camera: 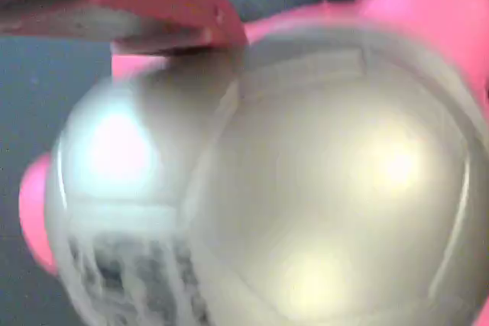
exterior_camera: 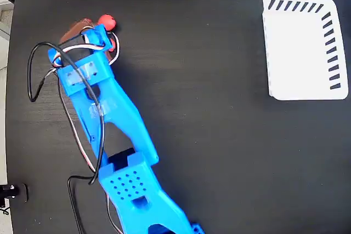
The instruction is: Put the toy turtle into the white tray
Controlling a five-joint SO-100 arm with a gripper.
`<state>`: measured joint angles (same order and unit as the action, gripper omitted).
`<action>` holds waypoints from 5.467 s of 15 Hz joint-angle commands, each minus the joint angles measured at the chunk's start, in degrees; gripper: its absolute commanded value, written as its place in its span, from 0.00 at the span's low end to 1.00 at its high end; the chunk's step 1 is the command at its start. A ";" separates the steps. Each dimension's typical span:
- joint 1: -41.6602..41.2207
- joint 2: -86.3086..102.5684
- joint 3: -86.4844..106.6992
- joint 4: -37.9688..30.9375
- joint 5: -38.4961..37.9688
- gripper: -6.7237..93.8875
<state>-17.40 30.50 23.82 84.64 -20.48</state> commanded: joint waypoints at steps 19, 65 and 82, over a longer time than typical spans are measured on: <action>20.04 75.41 49.31 13.45 9.14 0.03; 57.39 34.63 0.00 11.43 27.60 0.07; 13.01 125.86 111.53 -16.96 28.30 0.06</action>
<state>-2.55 146.60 132.89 67.94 6.77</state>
